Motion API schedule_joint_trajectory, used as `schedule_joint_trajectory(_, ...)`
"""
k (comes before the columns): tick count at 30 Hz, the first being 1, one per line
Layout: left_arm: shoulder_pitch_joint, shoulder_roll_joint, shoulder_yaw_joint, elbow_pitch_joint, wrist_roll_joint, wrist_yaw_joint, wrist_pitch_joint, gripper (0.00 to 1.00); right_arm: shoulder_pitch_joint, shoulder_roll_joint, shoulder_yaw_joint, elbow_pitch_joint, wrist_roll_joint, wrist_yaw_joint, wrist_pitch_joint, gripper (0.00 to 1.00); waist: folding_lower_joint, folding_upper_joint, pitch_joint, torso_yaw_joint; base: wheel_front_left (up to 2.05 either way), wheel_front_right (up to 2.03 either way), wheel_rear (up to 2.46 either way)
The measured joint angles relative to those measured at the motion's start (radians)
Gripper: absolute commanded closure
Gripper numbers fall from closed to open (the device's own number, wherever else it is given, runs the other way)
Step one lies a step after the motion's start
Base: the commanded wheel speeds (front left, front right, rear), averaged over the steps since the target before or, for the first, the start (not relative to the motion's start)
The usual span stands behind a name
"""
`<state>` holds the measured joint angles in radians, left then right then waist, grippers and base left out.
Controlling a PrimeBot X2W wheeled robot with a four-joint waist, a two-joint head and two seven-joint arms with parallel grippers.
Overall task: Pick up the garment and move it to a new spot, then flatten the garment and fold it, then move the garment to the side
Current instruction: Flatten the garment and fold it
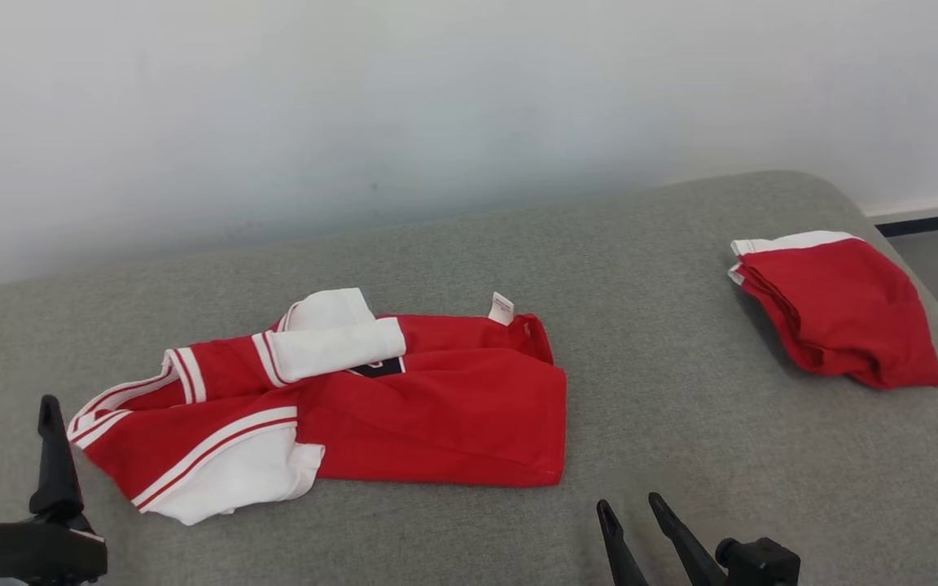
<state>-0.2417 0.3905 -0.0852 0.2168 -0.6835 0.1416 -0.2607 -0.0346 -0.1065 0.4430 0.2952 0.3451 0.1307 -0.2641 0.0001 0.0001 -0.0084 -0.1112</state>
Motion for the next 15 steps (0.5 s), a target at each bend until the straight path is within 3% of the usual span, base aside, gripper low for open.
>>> schedule_joint_trajectory(6, 0.045, -0.028, 0.027, -0.064, 0.035, -0.007, 0.0, 0.0, -0.038, 0.001, 0.016, 0.053, 0.056, 0.0, 0.0, 0.0, -0.0001, 0.0, -0.012, 0.05, 0.0, 0.0, 0.0)
schedule_joint_trajectory(15, 0.257, -0.176, -0.003, -0.209, 0.168, -0.012, 0.0, 0.0, -0.133, -0.018, 0.037, 0.195, 0.229, 0.0, 0.0, 0.0, -0.0001, 0.0, -0.018, 0.104, 0.0, 0.0, 0.0)
